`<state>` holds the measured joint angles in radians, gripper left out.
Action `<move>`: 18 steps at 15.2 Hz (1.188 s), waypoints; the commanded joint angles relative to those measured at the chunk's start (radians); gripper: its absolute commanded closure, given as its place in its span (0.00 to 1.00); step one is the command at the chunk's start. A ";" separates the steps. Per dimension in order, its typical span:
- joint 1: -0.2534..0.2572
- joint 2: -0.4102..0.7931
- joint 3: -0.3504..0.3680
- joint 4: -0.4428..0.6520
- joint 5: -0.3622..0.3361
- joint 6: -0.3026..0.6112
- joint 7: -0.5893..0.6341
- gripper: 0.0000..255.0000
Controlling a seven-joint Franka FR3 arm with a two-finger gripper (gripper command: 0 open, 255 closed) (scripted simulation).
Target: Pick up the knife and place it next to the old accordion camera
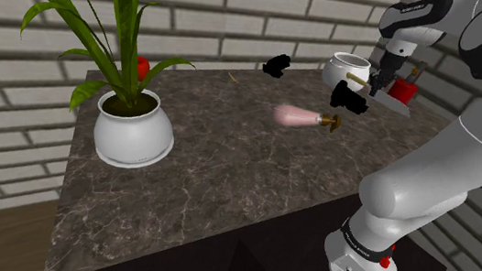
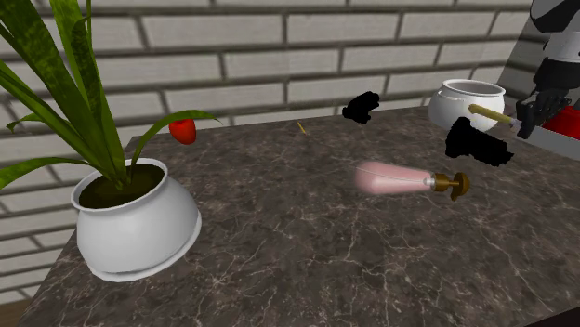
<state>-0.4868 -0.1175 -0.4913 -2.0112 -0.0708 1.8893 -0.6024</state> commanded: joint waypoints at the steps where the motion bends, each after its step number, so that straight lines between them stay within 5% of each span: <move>1: -0.009 0.015 -0.014 -0.001 0.005 0.016 -0.026 1.00; 18: -0.014 0.094 -0.028 -0.157 0.042 0.242 -0.053 1.00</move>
<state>-0.5001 -0.0311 -0.5182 -2.1593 -0.0330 2.1146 -0.6528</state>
